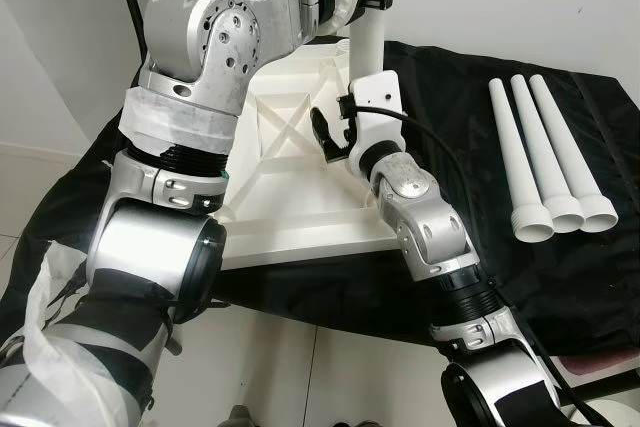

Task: Building children table

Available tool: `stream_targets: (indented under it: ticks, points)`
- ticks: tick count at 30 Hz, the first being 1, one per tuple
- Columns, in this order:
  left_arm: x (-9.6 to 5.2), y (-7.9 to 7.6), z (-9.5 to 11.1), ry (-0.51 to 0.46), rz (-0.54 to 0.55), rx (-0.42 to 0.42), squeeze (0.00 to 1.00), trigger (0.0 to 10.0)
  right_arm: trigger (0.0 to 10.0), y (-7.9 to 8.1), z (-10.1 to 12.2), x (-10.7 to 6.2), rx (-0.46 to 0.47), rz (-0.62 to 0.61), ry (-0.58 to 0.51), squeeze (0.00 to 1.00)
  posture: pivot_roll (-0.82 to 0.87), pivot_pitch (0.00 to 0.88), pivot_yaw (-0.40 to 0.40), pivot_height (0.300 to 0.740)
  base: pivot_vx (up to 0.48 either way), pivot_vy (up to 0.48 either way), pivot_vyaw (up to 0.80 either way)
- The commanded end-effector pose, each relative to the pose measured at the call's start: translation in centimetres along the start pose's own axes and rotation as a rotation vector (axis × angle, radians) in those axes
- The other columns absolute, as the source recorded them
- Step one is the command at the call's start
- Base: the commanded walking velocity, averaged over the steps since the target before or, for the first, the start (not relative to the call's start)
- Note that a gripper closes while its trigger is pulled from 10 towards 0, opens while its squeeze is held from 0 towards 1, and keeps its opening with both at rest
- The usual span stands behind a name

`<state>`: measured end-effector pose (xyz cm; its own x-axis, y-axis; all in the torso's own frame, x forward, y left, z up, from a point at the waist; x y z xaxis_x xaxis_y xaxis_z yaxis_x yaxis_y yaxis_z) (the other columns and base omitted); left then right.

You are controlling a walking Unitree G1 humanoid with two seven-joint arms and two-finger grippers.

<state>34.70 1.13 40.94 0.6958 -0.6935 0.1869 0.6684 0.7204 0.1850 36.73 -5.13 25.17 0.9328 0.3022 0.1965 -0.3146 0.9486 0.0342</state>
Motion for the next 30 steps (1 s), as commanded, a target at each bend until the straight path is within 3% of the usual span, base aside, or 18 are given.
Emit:
stream_targets:
  ticks: [1,9,11,12,14,15,24,25,30]
  points:
    - [0.1,-0.4,0.1,-0.005,-0.009,0.007,0.0,10.0,0.0,-0.2,-0.2,0.1,-0.003,-0.012,0.003,0.0,0.04,0.046,-0.028,0.74,0.0,0.0,0.0]
    - [0.1,-0.3,0.0,-0.003,-0.001,0.031,0.0,10.0,0.0,-0.2,-0.6,0.0,0.025,-0.016,0.016,0.0,0.04,0.048,-0.027,0.74,0.0,0.0,0.0]
    - [0.0,-0.3,0.1,-0.01,0.012,0.102,0.0,10.0,0.0,-0.5,-0.8,0.0,0.058,-0.035,0.023,0.0,0.05,0.053,-0.026,0.74,0.0,0.0,0.0]
    - [0.2,-0.4,0.1,-0.016,0.009,0.131,0.0,10.0,5.0,-0.7,-0.9,0.0,0.073,-0.048,0.027,0.0,0.05,0.053,-0.026,0.74,0.0,0.0,0.0]
    - [0.3,-0.5,0.2,-0.021,0.002,0.153,0.0,10.0,5.0,-0.9,-0.9,0.1,0.086,-0.06,0.031,0.0,0.05,0.053,-0.026,0.74,0.0,0.0,0.0]
    - [0.5,-0.9,0.1,-0.027,-0.03,0.117,1.0,10.0,10.0,-1.0,-0.8,0.2,0.11,-0.07,0.029,0.0,0.05,0.057,-0.021,0.74,0.0,0.0,0.0]
    - [0.5,-1.2,0.5,-0.083,-0.065,0.103,1.0,10.0,10.0,-1.8,-0.7,0.3,0.164,-0.108,0.024,0.0,0.05,0.059,-0.015,0.74,0.0,0.0,0.0]
    - [0.4,-1.3,0.6,-0.105,-0.07,0.096,0.0,10.0,10.0,-2.1,-0.6,0.2,0.172,-0.121,0.018,0.0,0.05,0.061,-0.015,0.74,0.0,0.0,0.0]
    - [-0.3,-0.7,-0.3,-0.115,-0.058,0.043,0.0,10.0,10.0,-3.4,-0.5,-0.1,0.193,-0.165,0.004,0.0,0.04,0.07,-0.009,0.74,0.0,0.0,0.0]
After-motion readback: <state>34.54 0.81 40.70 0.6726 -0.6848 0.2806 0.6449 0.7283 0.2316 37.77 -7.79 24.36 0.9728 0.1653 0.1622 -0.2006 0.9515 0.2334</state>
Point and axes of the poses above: a point about 5 cm out from each wrist's last joint towards the gripper, its own x axis pointing out of the wrist towards the gripper, its own z axis along the axis of the wrist's last joint, y = z × x, the point moved 2 cm from there along x, pointing out of the wrist towards the gripper, and after that the axes turned 12 degrees about x, right-handed, at the moved point
